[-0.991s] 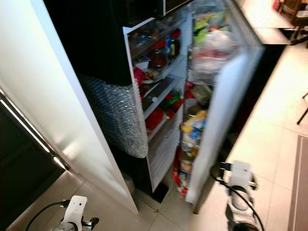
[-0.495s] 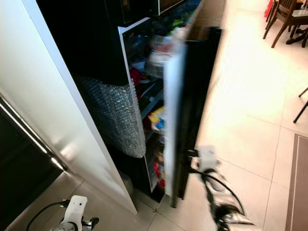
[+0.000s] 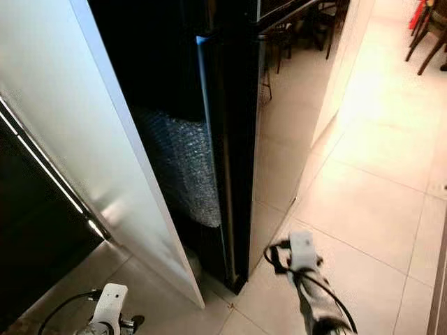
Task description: Restocking fridge
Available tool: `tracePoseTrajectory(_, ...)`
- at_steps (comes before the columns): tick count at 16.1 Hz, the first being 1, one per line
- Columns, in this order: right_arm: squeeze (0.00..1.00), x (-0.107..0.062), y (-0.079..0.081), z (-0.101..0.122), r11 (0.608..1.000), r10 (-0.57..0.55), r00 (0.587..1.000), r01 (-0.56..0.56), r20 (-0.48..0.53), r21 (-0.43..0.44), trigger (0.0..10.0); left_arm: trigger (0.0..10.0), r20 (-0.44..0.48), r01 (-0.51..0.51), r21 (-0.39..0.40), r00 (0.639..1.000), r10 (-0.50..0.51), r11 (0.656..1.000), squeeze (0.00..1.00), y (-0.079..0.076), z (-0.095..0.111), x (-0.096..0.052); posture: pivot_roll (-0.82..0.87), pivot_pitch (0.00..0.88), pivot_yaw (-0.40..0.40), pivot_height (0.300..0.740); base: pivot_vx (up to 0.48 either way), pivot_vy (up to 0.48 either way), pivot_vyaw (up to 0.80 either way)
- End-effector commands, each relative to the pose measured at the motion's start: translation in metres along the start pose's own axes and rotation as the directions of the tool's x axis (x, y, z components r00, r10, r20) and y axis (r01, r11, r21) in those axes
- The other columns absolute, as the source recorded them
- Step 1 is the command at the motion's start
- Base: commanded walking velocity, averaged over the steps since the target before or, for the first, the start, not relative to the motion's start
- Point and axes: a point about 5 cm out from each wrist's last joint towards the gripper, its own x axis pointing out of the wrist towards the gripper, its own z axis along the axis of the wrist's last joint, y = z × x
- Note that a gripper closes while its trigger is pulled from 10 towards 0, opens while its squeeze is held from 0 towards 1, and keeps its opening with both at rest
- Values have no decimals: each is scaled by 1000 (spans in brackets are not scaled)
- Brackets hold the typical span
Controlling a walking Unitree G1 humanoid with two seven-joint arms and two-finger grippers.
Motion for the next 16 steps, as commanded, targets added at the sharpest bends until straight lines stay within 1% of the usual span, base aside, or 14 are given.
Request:
tracePoseTrajectory(1, 0, -6, -1, -23, 1000, -15, 996, 17, -91, 23, 10000, 10000, -15, -8, 13, 1000, 9, 1000, 0, 2, -3, 0, -45, 0, 55, 740, 0, 0, 0)
tracePoseTrajectory(3, 0, -14, -1, -44, 999, -23, 984, 28, -175, 27, 10000, 10000, -17, -6, 15, 1000, 6, 1000, 0, 2, -3, 0, -42, 0, 54, 740, 0, 0, 0)
tracePoseTrajectory(5, 0, -23, 0, -66, 998, -33, 963, 45, -266, 39, 10000, 10000, -18, -5, 14, 1000, 6, 1000, 0, 2, -3, 0, -42, 0, 54, 740, 0, 0, 0)
tracePoseTrajectory(8, 0, -41, 0, -99, 997, -41, 922, 63, -384, 45, 10000, 10000, -18, -7, 14, 1000, 7, 1000, 0, 2, -3, 0, -42, 0, 54, 740, 0, 0, 0)
tracePoseTrajectory(9, 0, -47, 0, -110, 998, -31, 909, 50, -415, 34, 10000, 10000, -17, -7, 14, 1000, 7, 1000, 0, 2, -3, 0, -29, 0, 51, 740, 0, 0, 0)
tracePoseTrajectory(12, 0, -49, 0, -112, 999, -6, 912, 26, -409, 43, 10000, 10000, -16, -11, 7, 1000, 12, 1000, 0, 3, -3, 0, -25, 0, 51, 740, 0, 0, 0)
tracePoseTrajectory(13, 0, -51, -2, -115, 1000, -16, 902, 5, -432, -26, 10000, 10000, -15, -13, 0, 1000, 13, 1000, 0, 2, -3, 0, -22, 0, 44, 740, 0, 0, 775)
tracePoseTrajectory(14, 0, -52, -4, -116, 999, -14, 894, -9, -448, -49, 10000, 10000, -14, -13, -5, 1000, 13, 1000, 0, 2, -3, 0, -23, 0, 42, 740, 0, 0, 800)
tracePoseTrajectory(16, 0, -49, -5, -111, 999, -12, 900, -7, -435, -43, 10000, 10000, -14, -11, -6, 1000, 11, 1000, 0, 2, -3, 0, -23, 0, 42, 740, 0, 0, 800)
